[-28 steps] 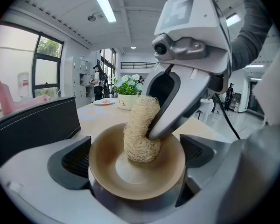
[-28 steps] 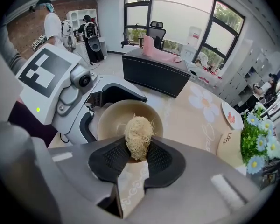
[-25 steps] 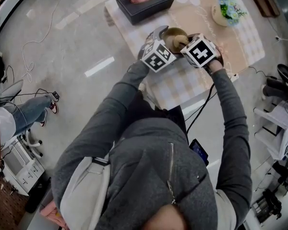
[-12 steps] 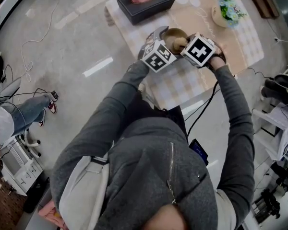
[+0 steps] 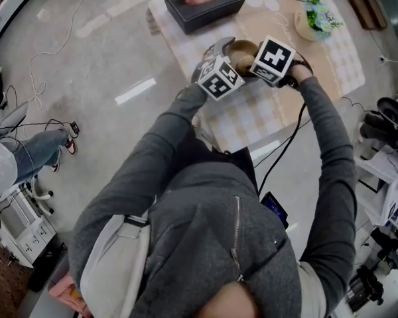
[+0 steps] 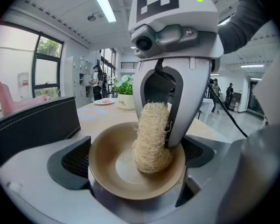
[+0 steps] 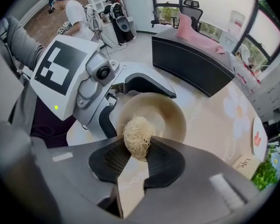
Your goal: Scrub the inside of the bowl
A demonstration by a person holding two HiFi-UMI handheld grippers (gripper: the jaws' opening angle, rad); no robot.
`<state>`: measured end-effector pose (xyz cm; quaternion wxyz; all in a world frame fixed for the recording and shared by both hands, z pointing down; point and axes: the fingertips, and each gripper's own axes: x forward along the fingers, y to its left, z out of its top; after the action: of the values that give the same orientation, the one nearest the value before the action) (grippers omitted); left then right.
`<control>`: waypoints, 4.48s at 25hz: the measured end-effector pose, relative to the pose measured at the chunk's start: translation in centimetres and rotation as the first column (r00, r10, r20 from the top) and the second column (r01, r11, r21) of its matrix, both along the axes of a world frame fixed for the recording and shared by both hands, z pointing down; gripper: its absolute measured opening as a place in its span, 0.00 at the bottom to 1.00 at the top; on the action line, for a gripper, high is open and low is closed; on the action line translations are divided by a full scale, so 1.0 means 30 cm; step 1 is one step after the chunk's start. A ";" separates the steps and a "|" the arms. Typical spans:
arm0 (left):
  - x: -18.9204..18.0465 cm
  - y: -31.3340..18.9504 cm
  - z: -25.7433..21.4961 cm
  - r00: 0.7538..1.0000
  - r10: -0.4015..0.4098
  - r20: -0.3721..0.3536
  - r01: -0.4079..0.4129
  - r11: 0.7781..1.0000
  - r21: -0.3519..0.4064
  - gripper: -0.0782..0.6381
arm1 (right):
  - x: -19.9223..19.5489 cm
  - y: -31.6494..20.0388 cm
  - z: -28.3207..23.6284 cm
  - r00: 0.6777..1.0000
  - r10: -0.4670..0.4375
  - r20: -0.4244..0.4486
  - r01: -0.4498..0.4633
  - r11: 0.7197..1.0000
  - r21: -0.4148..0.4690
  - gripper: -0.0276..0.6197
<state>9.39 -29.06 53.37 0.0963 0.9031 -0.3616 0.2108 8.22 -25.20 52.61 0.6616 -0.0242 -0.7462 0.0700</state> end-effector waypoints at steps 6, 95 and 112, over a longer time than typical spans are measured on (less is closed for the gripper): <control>-0.001 0.000 -0.005 1.000 0.002 0.000 -0.002 1.000 0.000 0.94 | -0.014 0.000 -0.002 1.000 0.013 0.027 -0.012 0.999 -0.042 0.17; 0.000 -0.004 -0.002 1.000 -0.001 0.004 0.001 1.000 -0.002 0.94 | -0.044 -0.121 0.023 0.962 0.214 0.169 -0.255 0.924 0.283 0.18; 0.001 -0.005 -0.001 1.000 -0.001 0.006 0.001 1.000 0.001 0.94 | 0.026 -0.071 0.031 0.966 0.255 0.043 -0.259 0.944 0.203 0.17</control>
<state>9.42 -29.22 53.33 0.0951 0.9024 -0.3623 0.2131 9.01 -27.35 53.53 0.6396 0.1417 -0.7516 0.0774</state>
